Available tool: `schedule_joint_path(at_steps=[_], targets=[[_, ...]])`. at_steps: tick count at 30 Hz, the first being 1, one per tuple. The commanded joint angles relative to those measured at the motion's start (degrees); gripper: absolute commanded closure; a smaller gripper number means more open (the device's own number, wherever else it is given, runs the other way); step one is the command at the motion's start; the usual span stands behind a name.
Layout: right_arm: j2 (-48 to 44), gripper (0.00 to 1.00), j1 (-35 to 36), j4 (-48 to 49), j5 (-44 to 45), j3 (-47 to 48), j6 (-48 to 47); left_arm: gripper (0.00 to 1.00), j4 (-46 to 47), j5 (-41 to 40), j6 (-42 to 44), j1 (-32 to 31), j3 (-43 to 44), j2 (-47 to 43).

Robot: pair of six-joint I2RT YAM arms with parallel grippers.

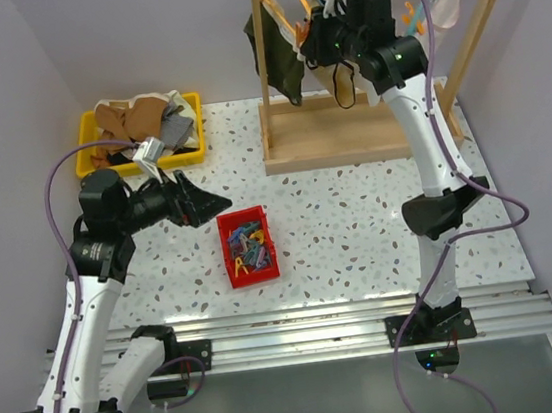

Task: Remove the underwear clipped to the hanger

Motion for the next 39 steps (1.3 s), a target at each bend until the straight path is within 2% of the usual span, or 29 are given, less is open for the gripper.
schedule_joint_path(at_steps=[1, 8, 11, 16, 19, 23, 28, 39], targets=[[-5.91, 1.00, -0.52, 8.21, 1.12, 0.72, 2.35, 0.00, 0.69, 0.17, 1.19, -0.30, 1.29, 0.72], [-8.99, 1.00, -0.52, 8.65, 4.19, -0.95, 2.00, 0.00, 1.57, 0.35, 0.93, -0.30, 1.46, 1.77], [-10.75, 1.00, -0.60, 10.40, 4.99, -4.55, 2.26, 0.00, 2.01, 0.61, 0.84, -0.30, 1.64, 2.30], [-10.05, 1.00, -0.61, 12.08, 4.11, -2.80, 3.75, 0.00, 2.19, 0.79, 0.84, -0.74, 1.73, 2.91], [-10.83, 1.00, -0.52, 14.79, 4.64, -2.71, 4.72, 0.00, 1.75, 0.70, 1.01, -0.83, 1.99, 3.00], [-14.53, 1.00, -0.34, 20.68, 5.52, -8.75, 5.51, 0.00, 1.22, 0.44, 1.63, -1.00, 2.25, 2.92], [-16.72, 1.00, -0.17, 24.98, 8.32, -10.09, 6.48, 0.00, 1.31, 0.17, 1.72, -1.27, 2.34, 3.53], [-17.42, 1.00, 0.10, 29.56, 11.14, -10.79, 8.06, 0.00, 0.34, -0.62, 2.59, -1.35, 2.87, 3.36]])
